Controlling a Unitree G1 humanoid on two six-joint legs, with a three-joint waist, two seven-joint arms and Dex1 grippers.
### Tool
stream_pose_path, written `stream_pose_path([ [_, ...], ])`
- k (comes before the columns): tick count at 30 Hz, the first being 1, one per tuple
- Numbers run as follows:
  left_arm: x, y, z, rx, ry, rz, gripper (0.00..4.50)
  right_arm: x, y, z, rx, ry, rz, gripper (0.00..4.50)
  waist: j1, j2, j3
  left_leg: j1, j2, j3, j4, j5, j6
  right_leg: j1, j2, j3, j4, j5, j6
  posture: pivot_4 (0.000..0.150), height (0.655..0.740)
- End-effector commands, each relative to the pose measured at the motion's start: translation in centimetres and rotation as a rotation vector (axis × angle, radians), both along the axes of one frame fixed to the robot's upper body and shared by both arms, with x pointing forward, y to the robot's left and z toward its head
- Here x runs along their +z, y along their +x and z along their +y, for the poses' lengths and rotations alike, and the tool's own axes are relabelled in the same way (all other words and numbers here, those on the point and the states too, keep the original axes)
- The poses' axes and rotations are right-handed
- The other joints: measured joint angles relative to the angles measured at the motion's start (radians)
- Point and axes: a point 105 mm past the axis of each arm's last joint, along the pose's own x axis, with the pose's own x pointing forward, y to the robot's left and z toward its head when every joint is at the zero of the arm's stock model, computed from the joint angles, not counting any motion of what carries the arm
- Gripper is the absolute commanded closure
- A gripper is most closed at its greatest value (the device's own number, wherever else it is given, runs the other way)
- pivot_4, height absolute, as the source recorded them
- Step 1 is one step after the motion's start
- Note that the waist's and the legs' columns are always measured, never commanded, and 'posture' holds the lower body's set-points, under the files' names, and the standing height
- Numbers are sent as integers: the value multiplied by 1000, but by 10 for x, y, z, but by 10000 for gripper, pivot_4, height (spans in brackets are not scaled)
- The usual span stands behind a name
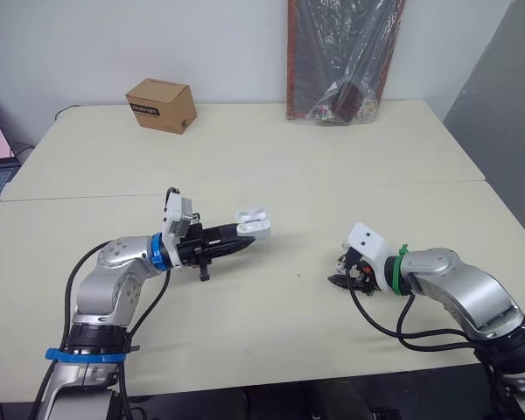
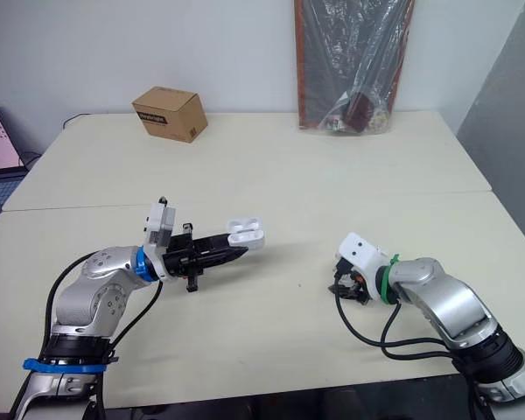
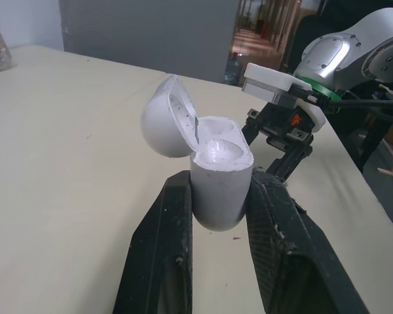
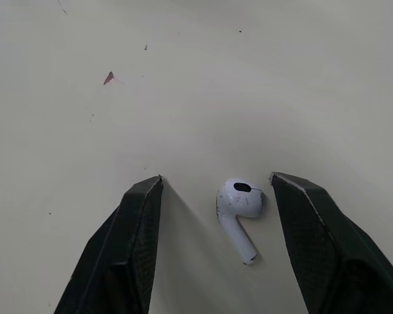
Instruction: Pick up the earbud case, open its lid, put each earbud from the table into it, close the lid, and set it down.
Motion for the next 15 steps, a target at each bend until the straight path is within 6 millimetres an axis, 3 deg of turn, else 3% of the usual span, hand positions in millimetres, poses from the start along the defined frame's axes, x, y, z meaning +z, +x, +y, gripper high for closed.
stream_pose_path([
  [1,10,-5,-5,-30,-11,-52,37220,2,0,-5,-18,-10,-11,26246,0,0,0,0,0,0,0,0,0,0,0,0,0,0,0,1500,7400],
  [5,10,-5,-5,-32,-9,-54,37220,1,-1,-7,-14,-14,2,40126,1,0,0,0,0,0,0,0,0,0,0,0,0,0,0,1500,7400],
  [15,11,-4,-7,-40,-6,-59,37220,1,0,-9,-17,-22,7,40126,4,0,0,0,0,0,1,0,0,0,0,0,0,0,0,1500,7400],
])
